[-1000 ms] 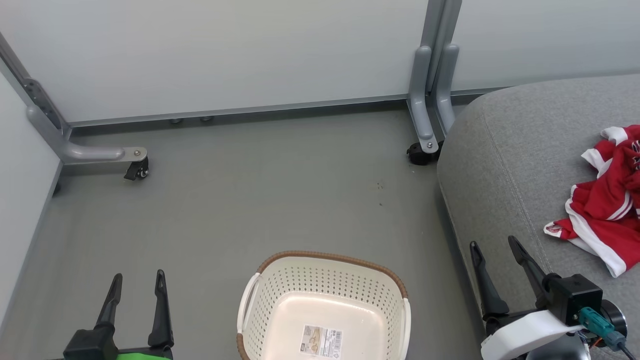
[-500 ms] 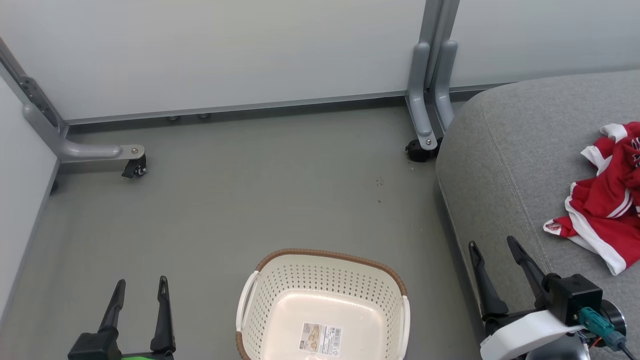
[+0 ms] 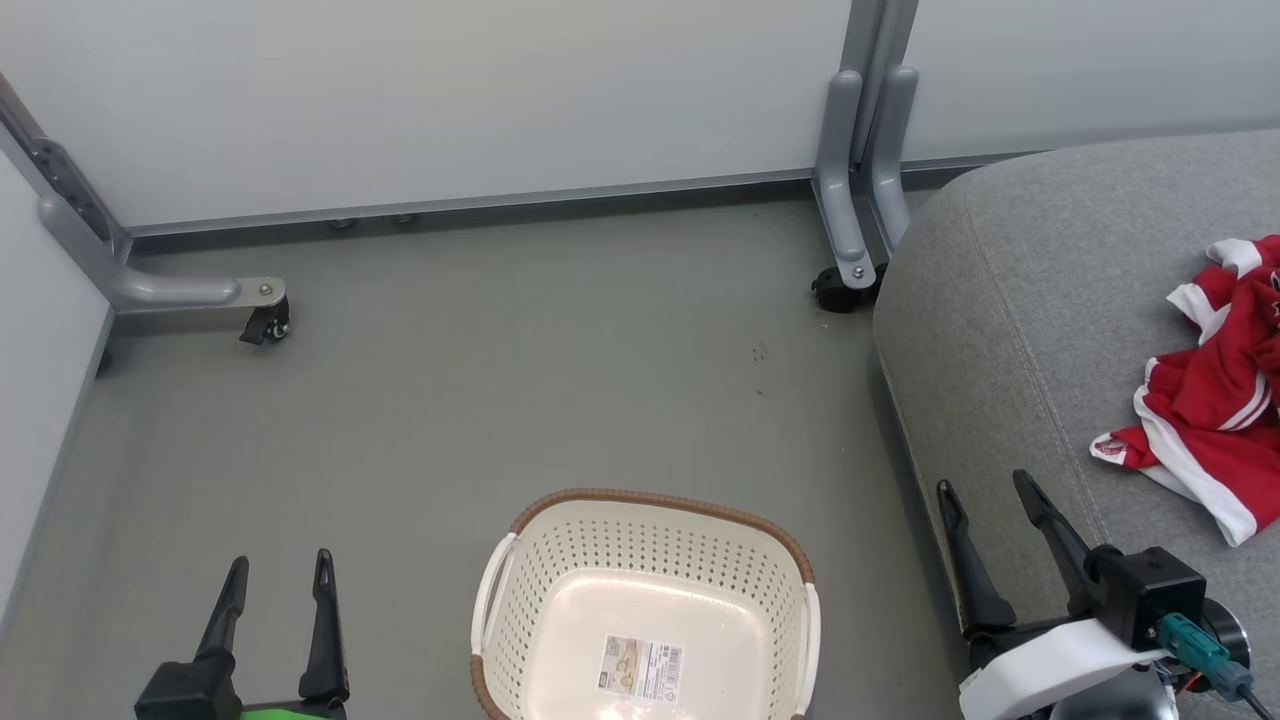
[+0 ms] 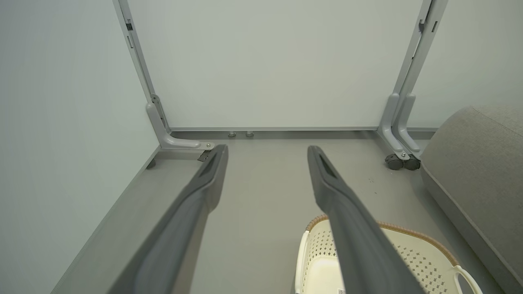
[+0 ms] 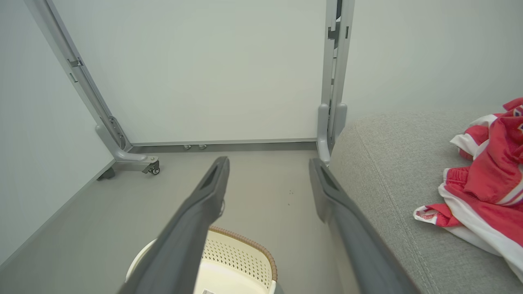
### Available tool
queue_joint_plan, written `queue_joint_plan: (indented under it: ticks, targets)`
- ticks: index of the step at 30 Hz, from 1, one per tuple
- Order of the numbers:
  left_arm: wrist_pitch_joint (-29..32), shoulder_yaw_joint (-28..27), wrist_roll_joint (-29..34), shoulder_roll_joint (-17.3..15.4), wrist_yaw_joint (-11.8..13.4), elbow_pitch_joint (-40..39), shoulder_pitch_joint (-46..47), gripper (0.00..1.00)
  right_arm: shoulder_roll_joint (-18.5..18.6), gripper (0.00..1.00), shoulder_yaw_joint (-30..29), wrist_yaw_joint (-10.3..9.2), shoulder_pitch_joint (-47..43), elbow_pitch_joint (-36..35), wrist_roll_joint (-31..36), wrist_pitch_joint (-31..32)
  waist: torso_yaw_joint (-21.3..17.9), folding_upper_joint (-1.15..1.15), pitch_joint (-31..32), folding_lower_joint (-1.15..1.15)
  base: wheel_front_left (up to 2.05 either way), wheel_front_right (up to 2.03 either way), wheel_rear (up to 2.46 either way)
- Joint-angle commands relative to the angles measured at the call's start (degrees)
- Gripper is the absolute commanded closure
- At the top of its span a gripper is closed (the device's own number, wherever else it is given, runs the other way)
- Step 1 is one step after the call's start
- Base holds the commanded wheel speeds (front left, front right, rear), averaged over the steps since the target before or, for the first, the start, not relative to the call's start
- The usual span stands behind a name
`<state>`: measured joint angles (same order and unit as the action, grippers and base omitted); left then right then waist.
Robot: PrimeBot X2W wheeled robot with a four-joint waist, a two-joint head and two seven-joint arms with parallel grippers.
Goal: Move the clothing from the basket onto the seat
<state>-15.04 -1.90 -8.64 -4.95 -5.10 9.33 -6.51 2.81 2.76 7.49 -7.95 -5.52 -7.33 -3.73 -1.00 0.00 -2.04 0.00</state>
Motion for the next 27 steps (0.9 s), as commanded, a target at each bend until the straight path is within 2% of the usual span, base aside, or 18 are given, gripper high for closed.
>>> queue_joint_plan:
  ticks: [1,7,8,13,27]
  targets:
    - [-0.2,-0.3,0.6,0.0,-0.4,0.0,0.8,0.0,0.2,0.0,0.1,0.0,0.5,0.2,-0.3,-0.4,0.0,0.0,-0.1,0.0,0.0,0.0,0.0]
    - [-0.2,-0.7,0.8,0.2,-0.5,0.1,1.2,0.0,0.2,0.0,0.2,0.0,0.8,0.5,-0.4,-0.7,0.1,0.0,-0.5,0.0,0.0,0.0,0.0]
    - [0.0,-0.4,0.6,0.2,-0.4,0.1,0.2,1.0,0.0,1.0,0.2,0.0,0.1,0.4,-0.2,-0.4,0.1,0.0,-0.5,0.0,0.0,0.0,0.0]
    - [0.5,0.0,0.5,0.7,-0.4,2.6,-0.2,1.0,-0.2,1.0,0.2,0.0,-0.3,2.7,-0.3,-0.3,0.1,0.0,-0.5,0.0,0.0,0.0,0.0]
    - [4.5,-1.0,-14.9,1.0,-0.8,3.0,2.4,1.0,0.9,1.0,-0.1,0.0,2.4,5.6,-17.1,0.4,0.2,0.0,-0.3,0.0,0.0,0.0,0.0]
